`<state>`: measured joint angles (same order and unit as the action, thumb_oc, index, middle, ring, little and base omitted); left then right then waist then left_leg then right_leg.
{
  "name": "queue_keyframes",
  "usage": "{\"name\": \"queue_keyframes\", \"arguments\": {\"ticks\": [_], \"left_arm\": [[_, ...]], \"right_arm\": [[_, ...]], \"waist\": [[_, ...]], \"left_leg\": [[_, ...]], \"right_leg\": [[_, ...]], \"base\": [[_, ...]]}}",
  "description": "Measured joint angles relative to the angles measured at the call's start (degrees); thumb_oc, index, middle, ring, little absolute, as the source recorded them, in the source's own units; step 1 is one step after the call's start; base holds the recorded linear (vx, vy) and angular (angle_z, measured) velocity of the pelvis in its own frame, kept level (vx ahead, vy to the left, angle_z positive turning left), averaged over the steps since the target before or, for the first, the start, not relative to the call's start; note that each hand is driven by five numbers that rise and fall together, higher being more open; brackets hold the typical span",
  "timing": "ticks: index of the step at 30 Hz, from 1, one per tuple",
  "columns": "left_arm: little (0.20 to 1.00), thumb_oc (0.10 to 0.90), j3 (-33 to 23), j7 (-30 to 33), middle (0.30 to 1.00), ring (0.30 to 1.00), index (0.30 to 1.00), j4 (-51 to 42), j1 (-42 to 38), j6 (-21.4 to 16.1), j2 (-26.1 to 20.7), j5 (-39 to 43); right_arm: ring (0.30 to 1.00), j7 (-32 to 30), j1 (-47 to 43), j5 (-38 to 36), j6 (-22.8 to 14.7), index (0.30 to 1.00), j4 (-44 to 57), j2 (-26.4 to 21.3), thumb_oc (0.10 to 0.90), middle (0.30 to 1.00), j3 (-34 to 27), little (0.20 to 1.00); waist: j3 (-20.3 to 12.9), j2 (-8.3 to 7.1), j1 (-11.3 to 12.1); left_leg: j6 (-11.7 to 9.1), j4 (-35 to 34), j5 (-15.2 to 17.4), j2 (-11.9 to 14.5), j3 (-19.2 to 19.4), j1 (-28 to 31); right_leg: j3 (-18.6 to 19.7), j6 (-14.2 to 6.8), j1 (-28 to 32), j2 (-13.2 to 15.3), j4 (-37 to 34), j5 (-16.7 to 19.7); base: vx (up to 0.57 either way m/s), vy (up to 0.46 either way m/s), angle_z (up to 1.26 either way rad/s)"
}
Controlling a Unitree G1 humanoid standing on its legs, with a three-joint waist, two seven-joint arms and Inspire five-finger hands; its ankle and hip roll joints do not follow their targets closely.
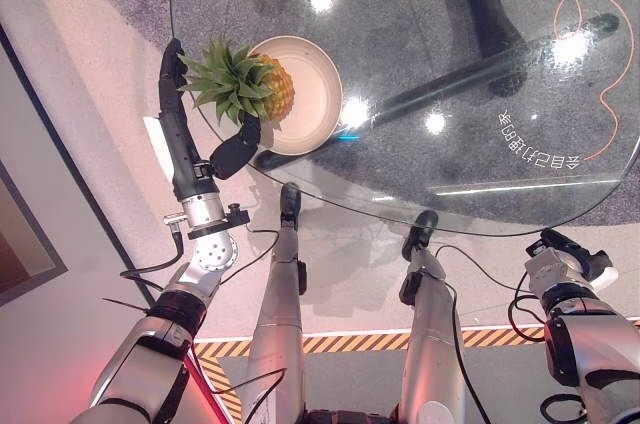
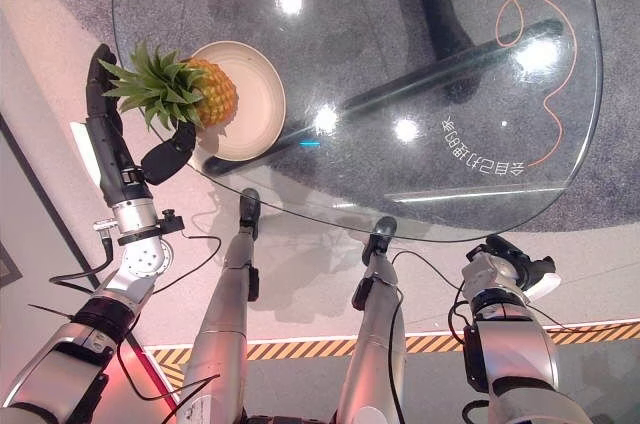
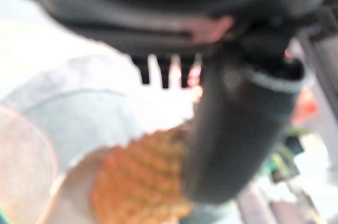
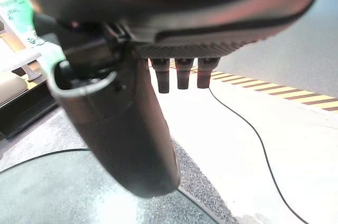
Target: Pick up the fruit to the plate
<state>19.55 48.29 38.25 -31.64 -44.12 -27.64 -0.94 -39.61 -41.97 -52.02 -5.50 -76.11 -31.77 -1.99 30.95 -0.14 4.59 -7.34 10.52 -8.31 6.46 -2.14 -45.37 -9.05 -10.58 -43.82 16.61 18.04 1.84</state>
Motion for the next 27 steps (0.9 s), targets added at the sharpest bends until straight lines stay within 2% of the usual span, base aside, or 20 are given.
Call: {"name": "queue_keyframes", "arguments": {"ticks": [18,27], "left_arm": [[0.9,0.8,0.37,2.46,0.9,0.9,0.9,1.26,-0.3,0.03,-0.79,-4.7],[0.9,0.8,2.44,2.49,0.9,0.9,0.9,1.05,-0.41,0.05,-1.71,-5.16]], "right_arm": [[0.9,0.0,0.16,-0.01,-0.02,0.9,-0.19,-0.69,0.8,0.9,-0.02,0.9],[0.9,0.0,0.2,-0.16,-0.03,0.9,-0.24,-0.73,0.8,0.9,-0.03,0.9]], "waist": [[0.01,0.18,-0.03],[0.01,0.19,-0.02]], "left_leg": [[-0.03,-0.71,-0.58,-0.51,0.05,0.29],[0.03,-0.87,-0.68,-0.62,0.04,0.34]], "right_leg": [[-0.03,-0.19,-0.01,0.56,-0.02,-0.03],[-0.08,-0.25,0.03,0.67,-0.09,0.0]], "base": [[0.0,0.0,0.0],[0.0,0.0,0.0]]}}
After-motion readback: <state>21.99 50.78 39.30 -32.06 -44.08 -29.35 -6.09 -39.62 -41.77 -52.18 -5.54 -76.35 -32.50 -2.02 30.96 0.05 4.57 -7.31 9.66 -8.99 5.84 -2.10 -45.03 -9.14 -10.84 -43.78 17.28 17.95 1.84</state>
